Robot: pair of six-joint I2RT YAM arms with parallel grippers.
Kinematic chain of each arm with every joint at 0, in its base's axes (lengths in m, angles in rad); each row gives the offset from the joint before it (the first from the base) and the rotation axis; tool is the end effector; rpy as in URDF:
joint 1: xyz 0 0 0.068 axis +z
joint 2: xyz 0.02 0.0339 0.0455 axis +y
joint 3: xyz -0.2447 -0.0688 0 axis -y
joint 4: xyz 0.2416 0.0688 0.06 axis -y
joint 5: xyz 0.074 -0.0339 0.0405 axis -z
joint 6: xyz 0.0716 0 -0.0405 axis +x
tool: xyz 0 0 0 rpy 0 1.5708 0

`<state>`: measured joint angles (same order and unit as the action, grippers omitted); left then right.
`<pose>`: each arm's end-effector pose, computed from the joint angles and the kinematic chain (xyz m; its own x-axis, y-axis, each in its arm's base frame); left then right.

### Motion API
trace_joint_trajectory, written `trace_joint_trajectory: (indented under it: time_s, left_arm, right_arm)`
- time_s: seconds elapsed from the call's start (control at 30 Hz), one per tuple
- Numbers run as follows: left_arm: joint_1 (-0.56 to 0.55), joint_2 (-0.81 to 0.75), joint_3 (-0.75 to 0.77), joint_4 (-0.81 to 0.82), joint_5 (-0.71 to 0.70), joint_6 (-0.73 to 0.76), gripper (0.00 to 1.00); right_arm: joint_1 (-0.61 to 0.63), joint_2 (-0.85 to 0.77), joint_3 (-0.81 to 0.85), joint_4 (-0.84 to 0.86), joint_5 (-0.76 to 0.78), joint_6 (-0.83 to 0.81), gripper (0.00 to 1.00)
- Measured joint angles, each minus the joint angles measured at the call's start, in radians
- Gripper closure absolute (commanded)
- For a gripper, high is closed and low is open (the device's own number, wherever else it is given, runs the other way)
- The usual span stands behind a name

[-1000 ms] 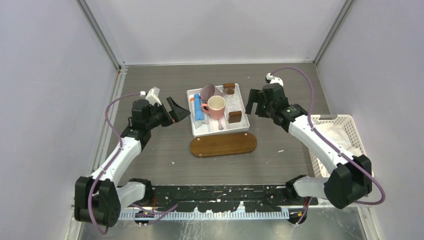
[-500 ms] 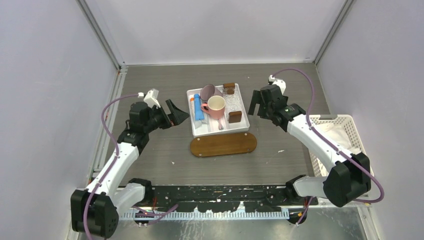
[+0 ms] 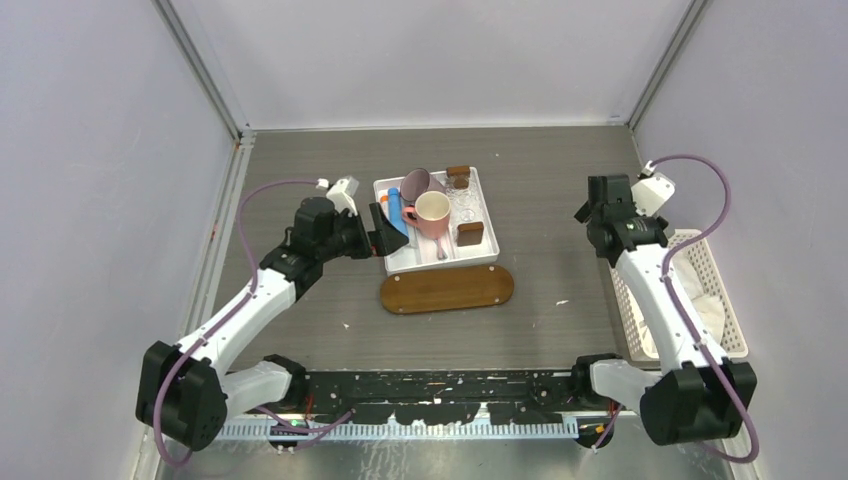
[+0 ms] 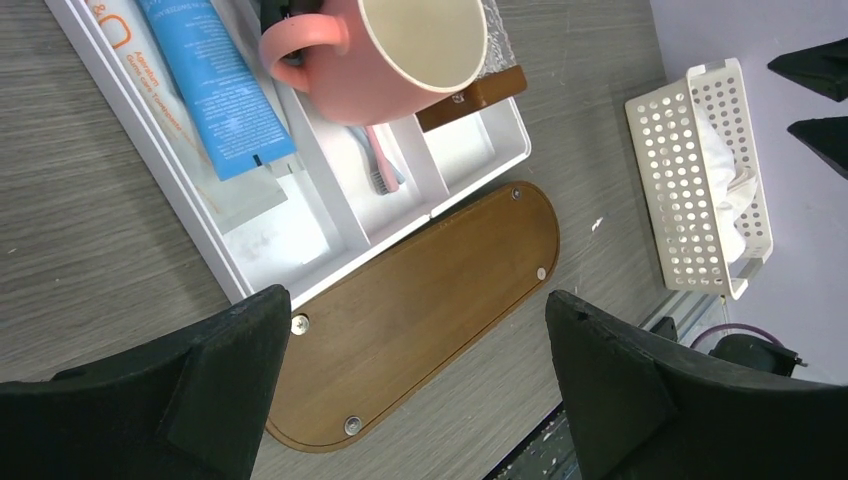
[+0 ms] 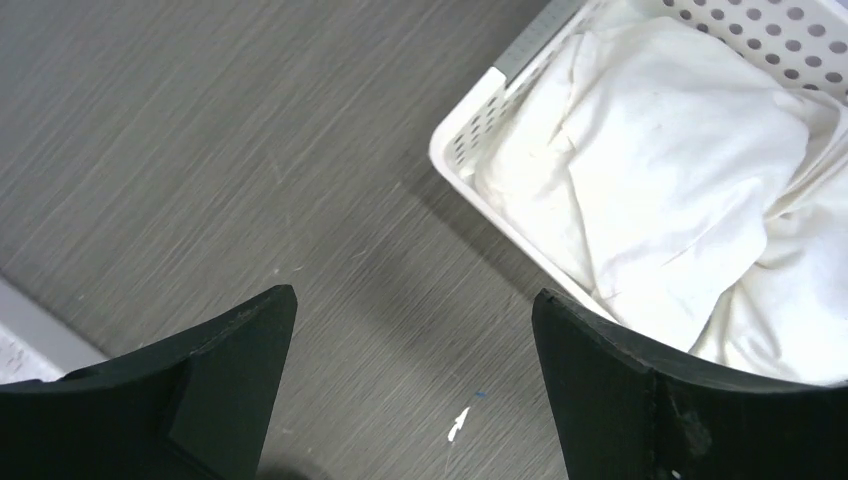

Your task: Prepare toiletry sets of a toothbrush and toothpaste on the tray

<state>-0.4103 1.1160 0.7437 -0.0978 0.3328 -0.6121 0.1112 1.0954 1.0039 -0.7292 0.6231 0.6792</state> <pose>0.2526 -0.1354 0.2372 -0.7100 -0.2834 -0.6446 0.2885 0.7181 -0.6334 0.2473 -0.0144 0.2721 -0.3740 0.4715 -0.7986 0.6942 0.7133 0.0960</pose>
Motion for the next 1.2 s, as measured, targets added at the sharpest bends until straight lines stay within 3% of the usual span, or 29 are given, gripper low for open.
trace_joint_trajectory:
  time_s: [0.33,0.7,0.97,1.07,1.2]
  left_arm:
    - [0.0,-0.021,-0.002,-0.011,-0.011,0.012,0.0]
    - [0.0,-0.025,-0.002,-0.035,-0.011,0.04,0.0]
    - [0.0,-0.024,-0.002,-0.059,-0.011,0.064,0.0]
    - [0.0,-0.024,-0.002,-0.066,-0.011,0.071,0.0]
    - [0.0,-0.022,-0.002,-0.066,-0.011,0.071,0.0]
  right_arm:
    - [-0.12,0.392,0.048,0.026,0.034,0.114,0.07]
    - [-0.279,0.521,0.06,0.112,-0.023,0.16,0.08]
    - [-0.298,0.717,0.221,0.12,-0.075,0.171,0.1]
    - [-0.298,0.735,0.264,0.119,-0.094,0.178,0.25]
    - [-0.298,0.734,0.289,0.126,-0.114,0.184,0.58]
